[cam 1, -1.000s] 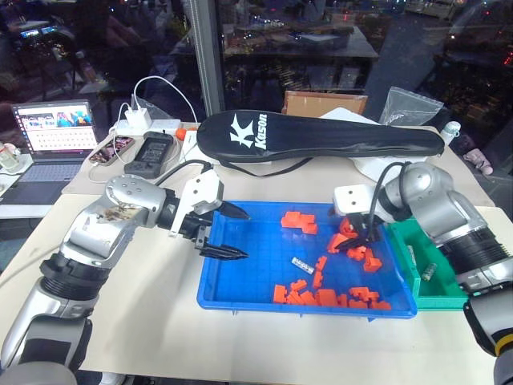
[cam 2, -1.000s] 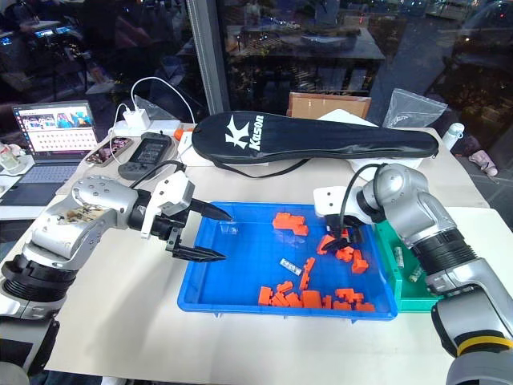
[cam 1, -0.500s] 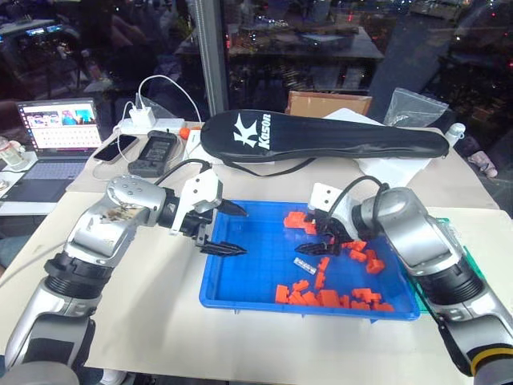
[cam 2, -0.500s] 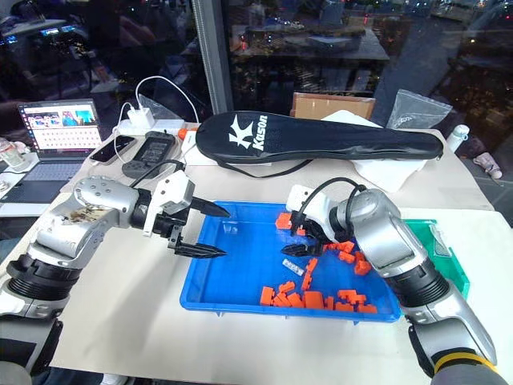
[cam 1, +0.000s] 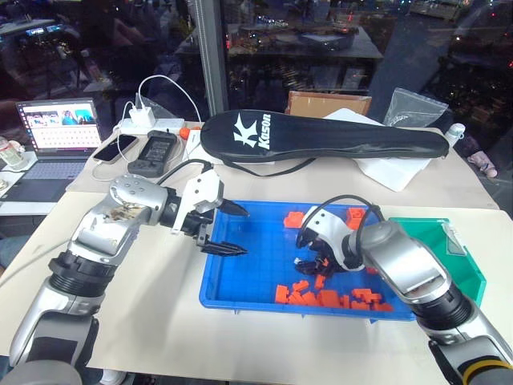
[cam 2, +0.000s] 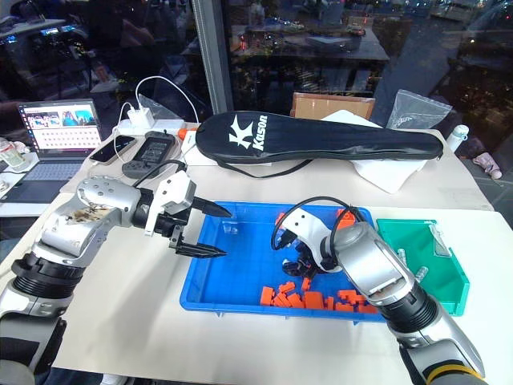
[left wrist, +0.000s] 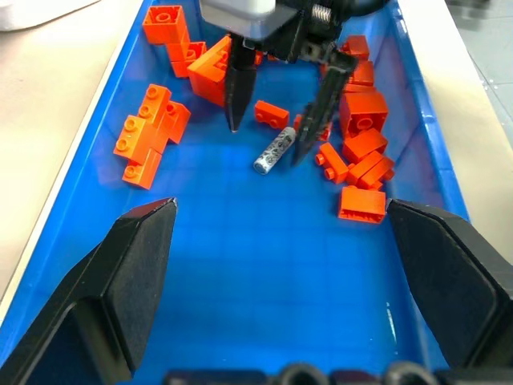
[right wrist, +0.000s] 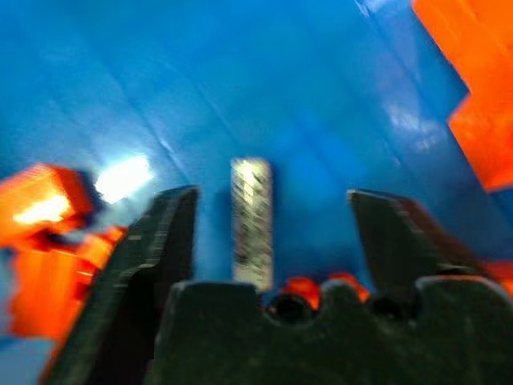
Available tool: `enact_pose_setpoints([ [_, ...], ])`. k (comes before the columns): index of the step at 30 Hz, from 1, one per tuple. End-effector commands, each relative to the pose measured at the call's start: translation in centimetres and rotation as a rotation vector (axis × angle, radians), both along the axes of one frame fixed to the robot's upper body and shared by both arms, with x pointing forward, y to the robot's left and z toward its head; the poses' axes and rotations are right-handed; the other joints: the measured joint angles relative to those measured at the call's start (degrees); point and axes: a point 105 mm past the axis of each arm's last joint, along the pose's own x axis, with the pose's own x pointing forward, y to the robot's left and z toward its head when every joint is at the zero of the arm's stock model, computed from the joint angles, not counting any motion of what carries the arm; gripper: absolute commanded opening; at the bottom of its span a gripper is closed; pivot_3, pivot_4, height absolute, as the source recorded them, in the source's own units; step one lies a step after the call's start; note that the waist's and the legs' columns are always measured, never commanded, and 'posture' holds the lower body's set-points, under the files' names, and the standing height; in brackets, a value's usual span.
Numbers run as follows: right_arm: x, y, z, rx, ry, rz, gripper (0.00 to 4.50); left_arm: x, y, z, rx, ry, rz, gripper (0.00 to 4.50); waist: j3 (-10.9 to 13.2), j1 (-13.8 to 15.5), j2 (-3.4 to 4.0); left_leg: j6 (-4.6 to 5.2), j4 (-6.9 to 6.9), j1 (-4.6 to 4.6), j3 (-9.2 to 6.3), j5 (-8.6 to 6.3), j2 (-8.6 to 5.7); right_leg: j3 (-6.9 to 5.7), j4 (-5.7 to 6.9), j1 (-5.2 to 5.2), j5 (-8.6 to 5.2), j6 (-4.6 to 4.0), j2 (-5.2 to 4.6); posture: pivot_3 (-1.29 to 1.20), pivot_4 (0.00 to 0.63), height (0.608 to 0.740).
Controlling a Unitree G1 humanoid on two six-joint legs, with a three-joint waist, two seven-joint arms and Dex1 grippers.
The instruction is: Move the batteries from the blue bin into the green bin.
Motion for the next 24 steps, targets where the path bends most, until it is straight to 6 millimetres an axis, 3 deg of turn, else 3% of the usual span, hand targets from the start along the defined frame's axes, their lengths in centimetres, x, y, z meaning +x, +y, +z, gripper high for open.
enact_pose_setpoints([
  [1,0.2,0.0,0.3,-0.023,-0.056,0.030,1.70,-0.1,-0.4,1.0,-0.004,-0.047,-0.032,4.50,0.0,0.0,0.00,0.00,0.00,0.00,0.00,0.00,0.00,0.00,0.00,0.00,0.00,0.00,0.00,0.00,0.150,0.731],
  [5,0.4,0.2,0.8,-0.005,-0.064,0.043,0.34,-0.1,-0.4,1.0,-0.004,-0.046,-0.031,4.50,0.0,-0.1,-0.01,0.00,0.00,0.03,0.00,0.00,0.01,0.00,0.01,0.01,0.00,0.00,0.00,0.00,0.150,0.731],
  [11,1.2,-0.1,4.5,0.017,-0.137,0.082,0.24,-0.2,-0.5,1.0,-0.009,-0.042,-0.032,4.50,0.0,-0.2,-0.01,0.00,0.00,0.00,0.00,0.00,0.00,0.00,0.00,0.00,0.00,0.01,0.00,0.00,0.150,0.731],
  [15,1.3,-0.8,8.1,0.060,-0.209,0.137,0.24,-0.1,-0.9,1.4,-0.046,-0.040,-0.036,4.50,0.0,-0.2,-0.02,0.00,-0.03,0.01,0.00,0.00,0.01,0.00,-0.01,0.00,-0.01,0.01,0.00,0.00,0.150,0.731],
  [20,1.8,-7.4,11.9,-0.077,-0.323,0.069,0.24,-0.2,-2.1,2.9,-0.142,-0.023,-0.069,4.50,0.0,0.8,-0.03,0.00,0.02,-0.22,-0.01,0.00,-0.04,-0.03,-0.24,-0.02,-0.02,0.03,-0.04,0.00,0.150,0.731],
  [22,1.9,-10.3,13.1,-0.099,-0.337,-0.039,0.24,-0.2,-2.3,3.1,-0.154,-0.024,-0.073,4.50,0.0,0.3,-0.05,0.00,-0.01,-0.21,-0.01,0.00,-0.02,-0.03,-0.26,0.00,-0.01,0.03,-0.03,0.00,0.150,0.731],
  [24,1.5,-14.5,14.2,-0.173,-0.336,-0.207,0.24,0.0,-2.5,3.3,-0.166,-0.022,-0.078,4.50,0.0,0.2,-0.03,0.00,-0.09,-0.15,-0.01,0.00,-0.02,-0.03,-0.22,0.00,-0.01,0.02,-0.02,0.00,0.150,0.731],
])
